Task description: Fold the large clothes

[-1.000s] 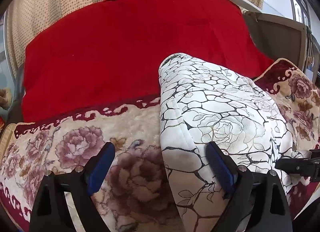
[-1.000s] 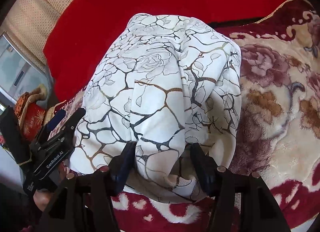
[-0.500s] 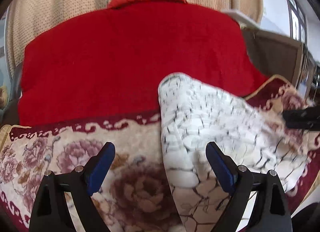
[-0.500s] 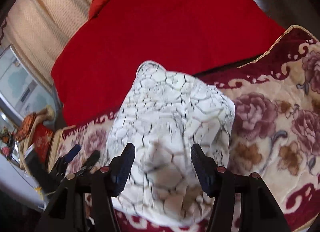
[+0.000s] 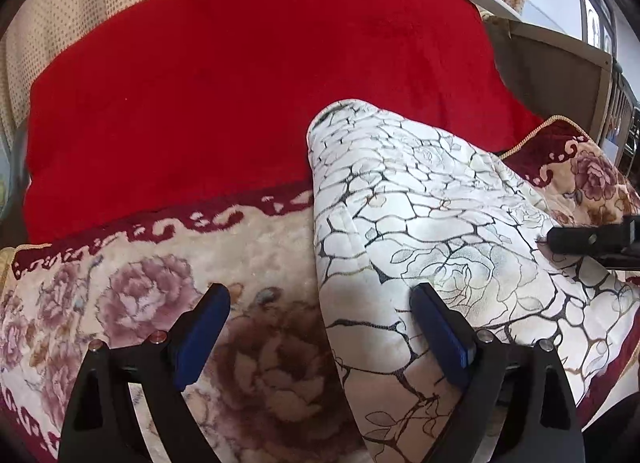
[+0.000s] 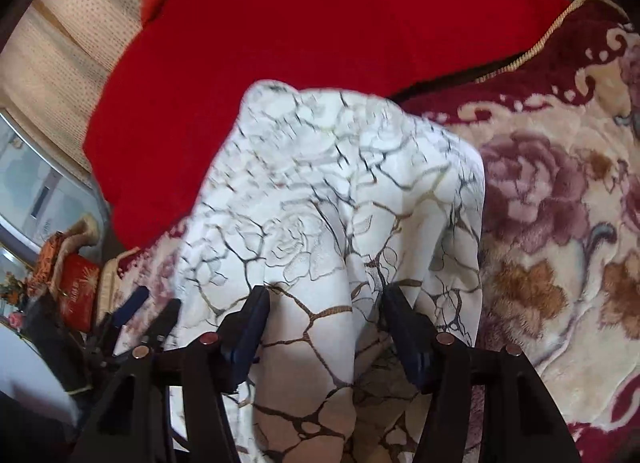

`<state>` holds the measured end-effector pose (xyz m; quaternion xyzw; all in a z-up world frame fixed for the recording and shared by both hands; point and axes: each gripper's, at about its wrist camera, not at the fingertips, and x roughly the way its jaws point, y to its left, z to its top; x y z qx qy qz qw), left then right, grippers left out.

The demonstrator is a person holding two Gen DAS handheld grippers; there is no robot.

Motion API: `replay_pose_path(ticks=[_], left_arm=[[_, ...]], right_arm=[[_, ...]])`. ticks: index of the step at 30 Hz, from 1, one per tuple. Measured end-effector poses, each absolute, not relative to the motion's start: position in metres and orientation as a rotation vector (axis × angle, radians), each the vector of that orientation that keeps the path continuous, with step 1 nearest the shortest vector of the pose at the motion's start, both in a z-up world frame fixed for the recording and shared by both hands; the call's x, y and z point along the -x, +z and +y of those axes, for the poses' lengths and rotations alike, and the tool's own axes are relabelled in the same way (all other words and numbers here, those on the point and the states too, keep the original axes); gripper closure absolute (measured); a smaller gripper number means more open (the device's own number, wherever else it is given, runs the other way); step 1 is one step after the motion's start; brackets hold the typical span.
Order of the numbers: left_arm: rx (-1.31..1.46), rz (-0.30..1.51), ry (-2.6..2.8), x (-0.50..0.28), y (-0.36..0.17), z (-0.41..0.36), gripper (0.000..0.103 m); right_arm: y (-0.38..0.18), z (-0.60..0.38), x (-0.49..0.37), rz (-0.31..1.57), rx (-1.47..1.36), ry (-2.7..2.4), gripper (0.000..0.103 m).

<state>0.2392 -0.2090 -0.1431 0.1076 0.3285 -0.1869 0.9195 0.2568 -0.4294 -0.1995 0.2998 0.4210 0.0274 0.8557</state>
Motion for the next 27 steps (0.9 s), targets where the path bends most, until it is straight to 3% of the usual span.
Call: replay_pose_path(ticks=[7,14,27], left_arm=[[-0.198,0.624,-0.323,-0.248,-0.13,-0.198,0.011],[-0.227,0.654,-0.293,-0.258,-0.142,-0.203,0.011],[-0.255,0.641,-0.281,-0.254,-0.139,-0.203,0.011]], right_arm=[[-0.166,-0.43,-0.249,0.762,-0.618,0.082,0.04],[-0.216,-0.421,-0.275,0.905,-0.638,0.089,0.04],[-0.194,-0.425,-0.243,0.826,-0.61,0.115,0.041]])
